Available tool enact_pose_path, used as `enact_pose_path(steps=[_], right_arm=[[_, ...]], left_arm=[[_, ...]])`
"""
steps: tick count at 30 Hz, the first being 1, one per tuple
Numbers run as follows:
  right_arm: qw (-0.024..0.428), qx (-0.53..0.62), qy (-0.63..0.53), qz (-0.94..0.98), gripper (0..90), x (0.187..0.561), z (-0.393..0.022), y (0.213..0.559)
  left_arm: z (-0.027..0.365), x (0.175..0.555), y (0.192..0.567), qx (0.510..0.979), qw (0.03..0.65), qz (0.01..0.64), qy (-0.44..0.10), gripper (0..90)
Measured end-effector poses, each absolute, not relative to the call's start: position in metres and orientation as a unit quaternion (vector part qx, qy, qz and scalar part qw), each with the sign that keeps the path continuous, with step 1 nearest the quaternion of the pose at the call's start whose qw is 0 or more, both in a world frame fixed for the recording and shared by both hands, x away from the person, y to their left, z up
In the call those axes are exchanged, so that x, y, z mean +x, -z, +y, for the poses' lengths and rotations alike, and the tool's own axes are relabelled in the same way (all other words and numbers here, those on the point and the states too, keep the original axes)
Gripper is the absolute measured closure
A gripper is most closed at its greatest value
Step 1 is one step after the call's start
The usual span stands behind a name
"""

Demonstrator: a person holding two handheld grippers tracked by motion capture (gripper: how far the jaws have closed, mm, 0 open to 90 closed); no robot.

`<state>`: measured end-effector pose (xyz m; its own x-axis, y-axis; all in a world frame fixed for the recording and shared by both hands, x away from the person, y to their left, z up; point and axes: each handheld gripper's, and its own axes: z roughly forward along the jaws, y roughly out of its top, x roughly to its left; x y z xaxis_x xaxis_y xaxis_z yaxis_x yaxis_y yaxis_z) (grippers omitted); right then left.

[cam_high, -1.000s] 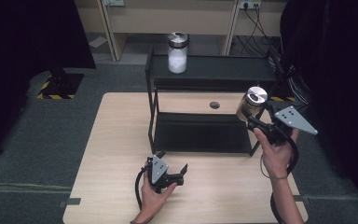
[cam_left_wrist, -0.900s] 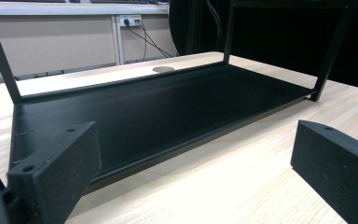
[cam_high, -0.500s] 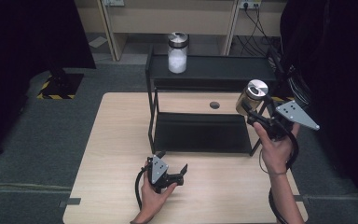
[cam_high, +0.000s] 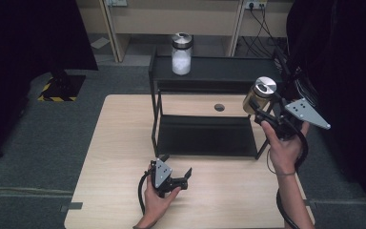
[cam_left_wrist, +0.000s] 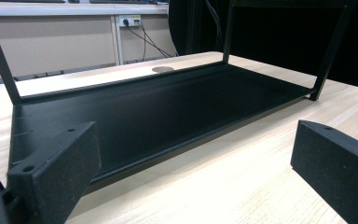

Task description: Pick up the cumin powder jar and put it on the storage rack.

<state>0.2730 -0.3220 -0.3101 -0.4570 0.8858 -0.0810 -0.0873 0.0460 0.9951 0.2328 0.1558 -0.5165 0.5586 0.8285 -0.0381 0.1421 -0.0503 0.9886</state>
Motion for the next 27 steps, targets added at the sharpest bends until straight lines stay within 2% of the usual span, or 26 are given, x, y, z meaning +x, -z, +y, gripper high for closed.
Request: enact_pose_path(steps=[27], right_arm=[[0.409,0.330,-0.613,0.590,31.0,0.282,-0.317,0.288]], left_arm=[[0.156,0.233,0.517,0.663,0.584,0.364,-0.294,0.7]])
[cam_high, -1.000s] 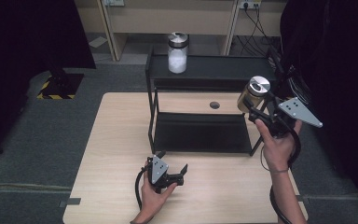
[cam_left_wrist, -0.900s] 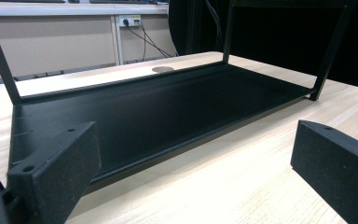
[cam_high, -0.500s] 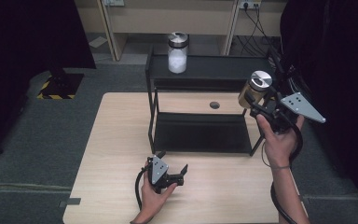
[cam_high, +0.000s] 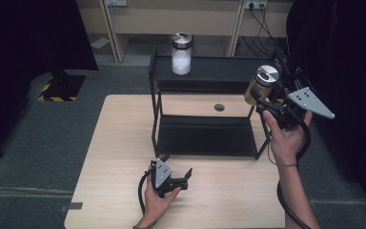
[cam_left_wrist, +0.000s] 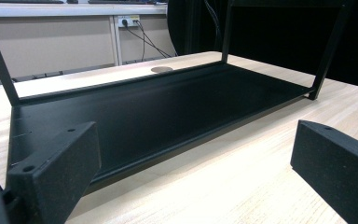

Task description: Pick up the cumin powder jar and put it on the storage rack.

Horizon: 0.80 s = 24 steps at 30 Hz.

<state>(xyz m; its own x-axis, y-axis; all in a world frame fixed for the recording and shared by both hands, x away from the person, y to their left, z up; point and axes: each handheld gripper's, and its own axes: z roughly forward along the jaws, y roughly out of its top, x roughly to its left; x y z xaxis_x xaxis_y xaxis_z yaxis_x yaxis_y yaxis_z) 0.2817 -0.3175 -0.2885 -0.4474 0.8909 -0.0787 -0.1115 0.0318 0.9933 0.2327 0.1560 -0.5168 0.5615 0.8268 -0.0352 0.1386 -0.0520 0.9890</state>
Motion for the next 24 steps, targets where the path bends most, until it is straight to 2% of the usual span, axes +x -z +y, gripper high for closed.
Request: enact_pose_path(steps=[24], right_arm=[[0.411,0.333,-0.620,0.579,31.0,0.293,-0.317,0.269]], left_arm=[[0.155,0.233,0.517,0.665,0.584,0.361,-0.295,0.6]])
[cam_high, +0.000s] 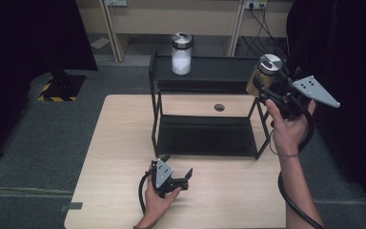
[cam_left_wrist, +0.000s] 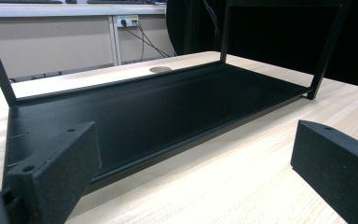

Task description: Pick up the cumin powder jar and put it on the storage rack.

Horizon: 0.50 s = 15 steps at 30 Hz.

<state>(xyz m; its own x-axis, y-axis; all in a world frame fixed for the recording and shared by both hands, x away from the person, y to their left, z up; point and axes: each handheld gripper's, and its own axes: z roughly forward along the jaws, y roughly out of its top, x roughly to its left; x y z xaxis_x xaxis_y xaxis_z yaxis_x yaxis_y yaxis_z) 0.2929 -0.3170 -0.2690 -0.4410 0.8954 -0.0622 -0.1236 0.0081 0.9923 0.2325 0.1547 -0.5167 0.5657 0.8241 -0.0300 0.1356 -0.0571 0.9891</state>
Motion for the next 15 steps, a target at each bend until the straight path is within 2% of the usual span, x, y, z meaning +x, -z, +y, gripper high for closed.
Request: enact_pose_path(steps=[15], right_arm=[[0.423,0.340,-0.611,0.577,31.0,0.307,-0.311,0.250]], left_arm=[[0.155,0.233,0.517,0.665,0.584,0.360,-0.295,0.6]])
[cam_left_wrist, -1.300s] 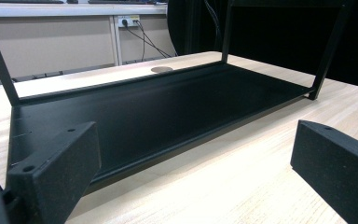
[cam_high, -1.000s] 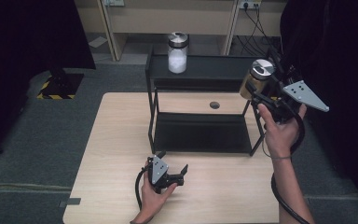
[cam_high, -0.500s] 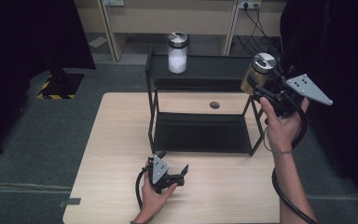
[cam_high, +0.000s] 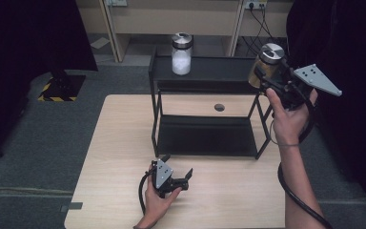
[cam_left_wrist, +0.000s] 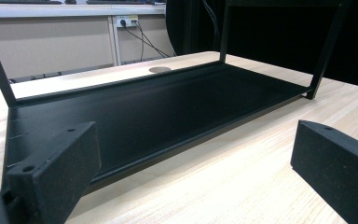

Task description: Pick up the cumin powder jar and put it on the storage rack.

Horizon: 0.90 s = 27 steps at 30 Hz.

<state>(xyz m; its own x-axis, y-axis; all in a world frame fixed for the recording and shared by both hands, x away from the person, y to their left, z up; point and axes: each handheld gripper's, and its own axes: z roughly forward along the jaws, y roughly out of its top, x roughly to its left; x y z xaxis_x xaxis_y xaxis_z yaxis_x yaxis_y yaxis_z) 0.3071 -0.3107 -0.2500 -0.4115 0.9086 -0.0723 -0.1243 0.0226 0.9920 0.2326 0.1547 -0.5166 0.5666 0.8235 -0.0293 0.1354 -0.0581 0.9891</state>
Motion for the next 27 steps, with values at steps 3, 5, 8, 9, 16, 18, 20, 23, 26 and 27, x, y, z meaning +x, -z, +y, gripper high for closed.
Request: enact_pose_path(steps=[3,5,8,9,16,18,20,23,26,27], right_arm=[[0.427,0.344,-0.603,0.579,31.0,0.313,-0.308,0.245],[0.428,0.349,-0.599,0.580,31.0,0.317,-0.307,0.243],[0.430,0.355,-0.589,0.584,31.0,0.323,-0.303,0.239],[0.431,0.357,-0.587,0.585,31.0,0.325,-0.302,0.238],[0.425,0.377,-0.579,0.585,31.0,0.342,-0.296,0.234],[0.430,0.380,-0.572,0.586,31.0,0.346,-0.293,0.232],[0.429,0.385,-0.569,0.586,31.0,0.350,-0.291,0.231],[0.432,0.390,-0.559,0.590,31.0,0.356,-0.287,0.228],[0.429,0.397,-0.554,0.592,31.0,0.362,-0.284,0.227],[0.429,0.399,-0.552,0.593,31.0,0.363,-0.283,0.227]], left_arm=[[0.155,0.233,0.517,0.665,0.584,0.360,-0.295,0.6],[0.155,0.233,0.517,0.665,0.584,0.360,-0.295,0.6],[0.155,0.232,0.517,0.664,0.585,0.360,-0.295,0.6],[0.155,0.232,0.517,0.664,0.585,0.360,-0.294,0.6],[0.155,0.233,0.517,0.665,0.585,0.360,-0.294,0.6],[0.155,0.233,0.517,0.665,0.585,0.360,-0.294,0.6],[0.155,0.233,0.517,0.665,0.585,0.360,-0.294,0.6],[0.155,0.233,0.517,0.665,0.585,0.360,-0.294,0.6],[0.155,0.233,0.517,0.665,0.585,0.359,-0.293,0.6],[0.155,0.233,0.517,0.665,0.585,0.359,-0.293,0.6]])
